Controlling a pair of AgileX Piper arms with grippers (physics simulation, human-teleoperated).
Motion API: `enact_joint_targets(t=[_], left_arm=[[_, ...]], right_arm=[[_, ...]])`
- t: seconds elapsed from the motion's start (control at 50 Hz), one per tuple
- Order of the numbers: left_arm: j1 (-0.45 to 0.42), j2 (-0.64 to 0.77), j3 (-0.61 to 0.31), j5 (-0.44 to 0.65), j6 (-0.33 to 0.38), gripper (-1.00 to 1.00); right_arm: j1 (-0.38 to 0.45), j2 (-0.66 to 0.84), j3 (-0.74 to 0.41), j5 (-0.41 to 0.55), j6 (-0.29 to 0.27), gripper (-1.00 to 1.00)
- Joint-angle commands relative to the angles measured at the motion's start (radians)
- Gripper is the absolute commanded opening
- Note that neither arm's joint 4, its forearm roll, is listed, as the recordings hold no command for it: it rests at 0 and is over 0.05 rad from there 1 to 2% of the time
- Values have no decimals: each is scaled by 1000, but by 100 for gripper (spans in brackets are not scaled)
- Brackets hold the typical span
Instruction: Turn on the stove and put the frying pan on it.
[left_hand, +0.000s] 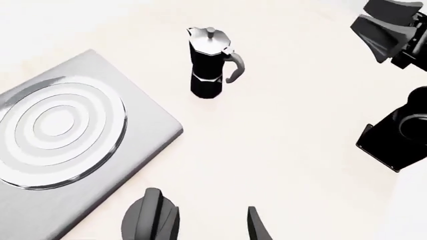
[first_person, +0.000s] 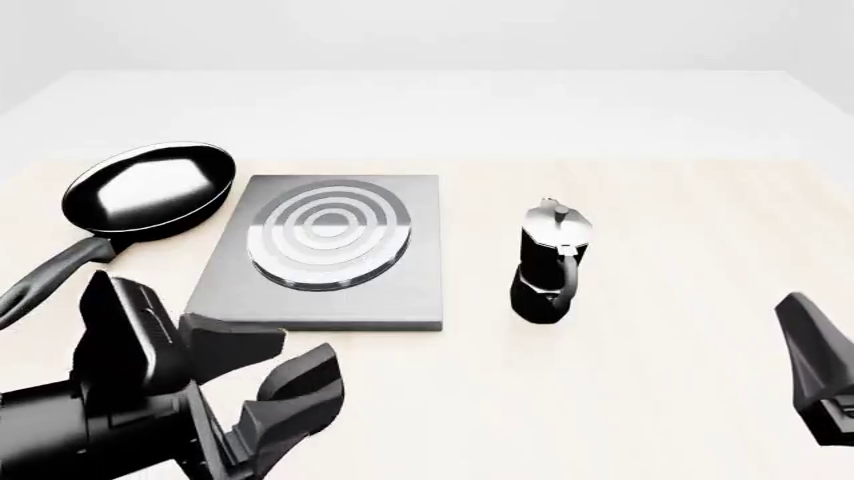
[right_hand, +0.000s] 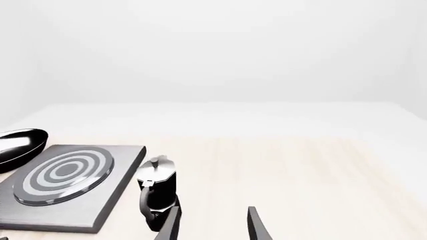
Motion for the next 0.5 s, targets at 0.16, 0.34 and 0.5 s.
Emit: enact_joint_targets(t=[0.16, 0.34, 0.5], left_arm=[[142, -261, -169, 333, 66, 100], [266, -291, -232, 407, 100, 100], [383, -275, -268, 426, 130, 100]], right_arm=[[11, 0, -17, 8, -2, 100], [18, 0, -15, 6, -2, 100], [27, 0, -29, 17, -4, 100]])
